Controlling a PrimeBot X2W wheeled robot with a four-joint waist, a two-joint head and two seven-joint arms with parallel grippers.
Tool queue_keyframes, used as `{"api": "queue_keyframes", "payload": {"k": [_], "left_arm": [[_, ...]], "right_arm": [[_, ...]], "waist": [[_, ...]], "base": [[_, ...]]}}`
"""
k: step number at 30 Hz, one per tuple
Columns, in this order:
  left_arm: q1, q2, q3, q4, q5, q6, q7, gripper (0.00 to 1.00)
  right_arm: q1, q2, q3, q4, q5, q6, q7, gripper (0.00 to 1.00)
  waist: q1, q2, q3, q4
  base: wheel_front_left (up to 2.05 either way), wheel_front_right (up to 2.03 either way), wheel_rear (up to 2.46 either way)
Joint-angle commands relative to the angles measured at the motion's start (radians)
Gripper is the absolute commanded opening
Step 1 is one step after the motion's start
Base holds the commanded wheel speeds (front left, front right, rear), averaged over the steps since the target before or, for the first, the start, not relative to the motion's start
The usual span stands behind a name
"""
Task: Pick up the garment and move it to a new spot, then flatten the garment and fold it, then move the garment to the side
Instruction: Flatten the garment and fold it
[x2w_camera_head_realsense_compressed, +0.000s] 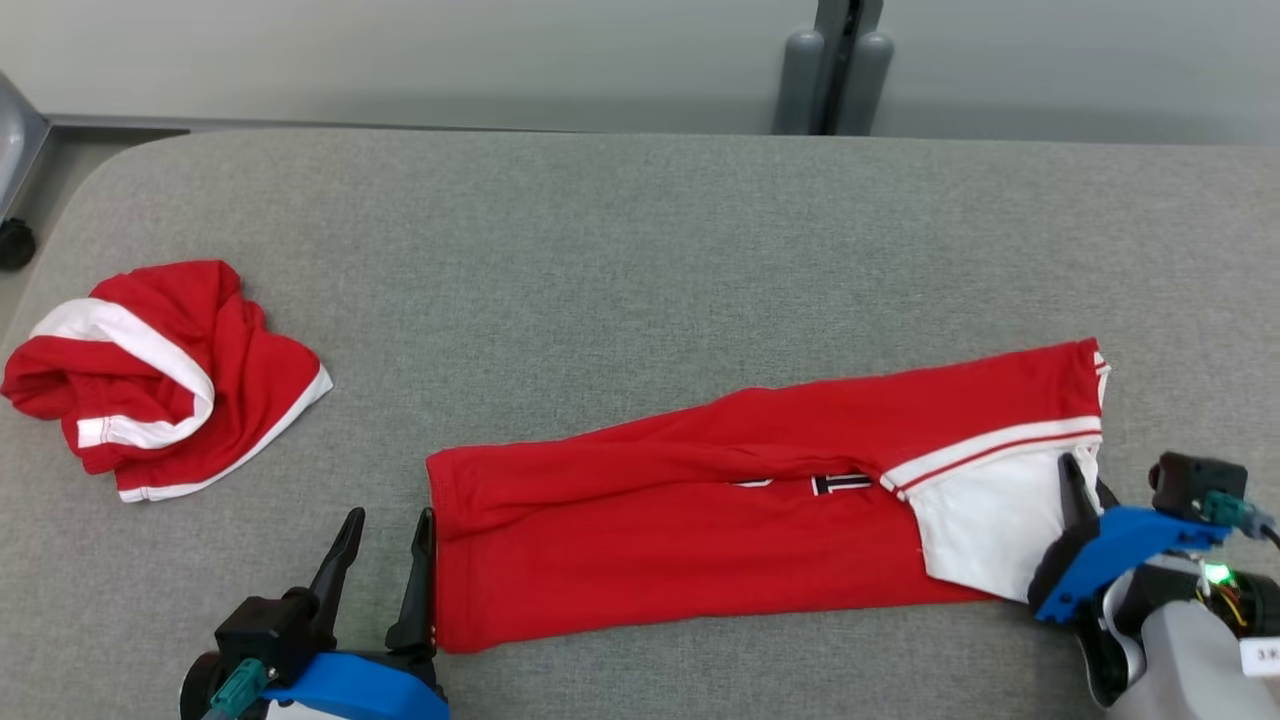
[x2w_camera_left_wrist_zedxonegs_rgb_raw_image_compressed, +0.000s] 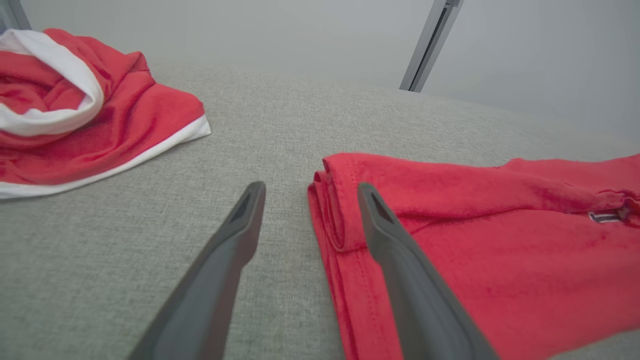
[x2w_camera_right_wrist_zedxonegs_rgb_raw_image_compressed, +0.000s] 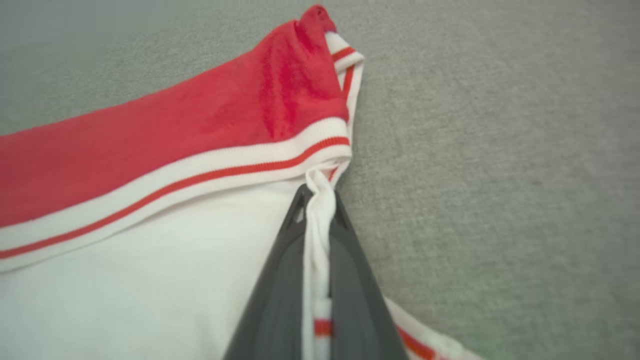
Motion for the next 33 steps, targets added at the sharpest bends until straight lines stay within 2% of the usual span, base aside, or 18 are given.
{"api": "queue_keyframes", "payload": {"k": [1,4,8,11,13,18,25,29,33], "left_arm": [[0.005,-0.004,0.008,0.001,0.005,-0.001,-0.002,1.00],[0.016,-0.013,0.006,0.002,0.012,-0.001,-0.002,1.00],[0.029,-0.023,0.006,0.008,0.018,-0.001,-0.002,1.00],[0.036,-0.026,0.007,0.010,0.022,-0.001,-0.002,1.00],[0.037,-0.030,0.005,0.011,0.023,-0.001,-0.002,1.00],[0.041,-0.033,-0.004,0.020,0.021,-0.001,-0.002,1.00],[0.052,-0.034,-0.019,0.035,0.018,-0.001,-0.002,1.00],[0.046,-0.035,-0.031,0.043,0.019,-0.001,-0.002,1.00],[0.034,-0.035,-0.051,0.049,0.021,-0.001,-0.002,1.00]], "right_arm": [[0.098,-0.013,-0.023,0.046,0.002,-0.004,0.000,0.00],[0.105,-0.055,-0.070,0.014,0.002,-0.007,-0.056,0.00],[0.115,-0.071,-0.110,-0.029,-0.015,-0.002,-0.096,0.00],[0.112,-0.059,-0.105,-0.056,-0.016,-0.002,-0.109,0.00],[0.104,-0.036,-0.062,-0.088,-0.015,-0.002,-0.121,0.00],[0.100,0.010,0.118,-0.199,0.062,-0.002,-0.152,0.00],[0.156,0.028,0.417,-0.334,0.275,-0.002,-0.160,0.00],[0.157,0.026,0.582,-0.364,0.392,-0.002,-0.149,0.00],[0.122,0.027,0.719,-0.343,0.483,-0.002,-0.152,0.00]], "waist": [[0.0000,0.0000,-0.020,-0.020],[0.0000,0.0000,-0.043,-0.041],[0.0000,0.0000,-0.068,-0.065],[0.0000,0.0000,-0.075,-0.074],[0.0000,0.0000,-0.077,-0.079],[0.0000,0.0000,-0.086,-0.082],[0.0000,0.0000,-0.106,-0.054],[0.0000,0.0000,-0.111,-0.022],[0.0000,0.0000,-0.113,0.021]], "base": [[0.00,0.00,0.00],[0.00,0.00,0.00],[0.00,0.00,0.00],[0.00,0.00,0.00],[0.00,0.00,0.00],[0.00,0.00,0.00],[0.00,0.00,0.00],[0.00,0.00,0.00],[0.00,0.00,0.00]]}}
